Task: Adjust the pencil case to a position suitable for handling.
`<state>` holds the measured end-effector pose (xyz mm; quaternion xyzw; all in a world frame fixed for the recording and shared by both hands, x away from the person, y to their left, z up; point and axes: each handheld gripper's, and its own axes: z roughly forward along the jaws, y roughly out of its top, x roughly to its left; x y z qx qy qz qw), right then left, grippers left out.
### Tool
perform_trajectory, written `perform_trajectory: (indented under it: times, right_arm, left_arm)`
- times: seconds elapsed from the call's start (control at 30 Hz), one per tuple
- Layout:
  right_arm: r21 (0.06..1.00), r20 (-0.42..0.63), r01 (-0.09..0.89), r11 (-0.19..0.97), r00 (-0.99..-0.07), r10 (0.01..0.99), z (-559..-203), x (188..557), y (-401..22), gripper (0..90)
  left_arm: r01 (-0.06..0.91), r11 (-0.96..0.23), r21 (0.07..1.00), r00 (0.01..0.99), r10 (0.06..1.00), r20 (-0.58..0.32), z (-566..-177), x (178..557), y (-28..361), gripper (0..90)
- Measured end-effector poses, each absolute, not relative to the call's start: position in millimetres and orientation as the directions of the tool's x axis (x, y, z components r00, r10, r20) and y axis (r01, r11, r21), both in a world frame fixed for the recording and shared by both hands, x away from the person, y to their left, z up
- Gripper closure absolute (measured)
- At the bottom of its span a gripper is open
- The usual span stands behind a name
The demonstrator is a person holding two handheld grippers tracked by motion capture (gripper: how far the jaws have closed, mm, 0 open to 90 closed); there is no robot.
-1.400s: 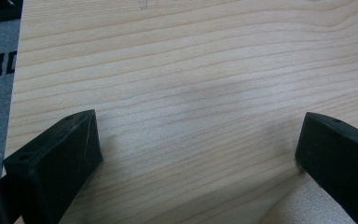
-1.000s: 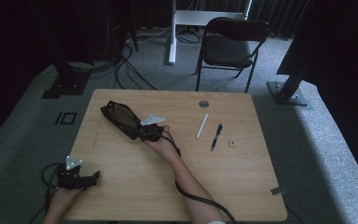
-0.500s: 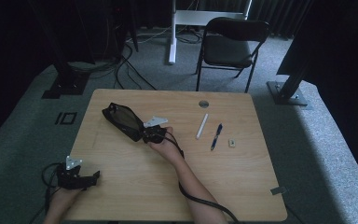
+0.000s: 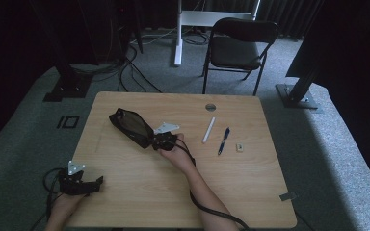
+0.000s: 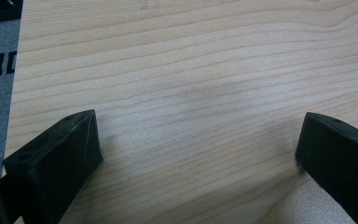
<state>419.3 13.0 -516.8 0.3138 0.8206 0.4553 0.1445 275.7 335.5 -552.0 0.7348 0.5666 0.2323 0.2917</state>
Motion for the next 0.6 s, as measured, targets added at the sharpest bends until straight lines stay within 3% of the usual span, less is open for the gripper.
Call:
perform_trajectory:
  times: [0.6]
  right_arm:
    - [0.840, 0.053, 0.390, 0.378, -0.751, 0.659, -518.3, 398.2, -14.1, 73.0]
  left_arm:
    - [0.697, -0.187, 0.692, 0.250, 0.968, 0.011, -552.1, 275.7, 335.5, 0.1]
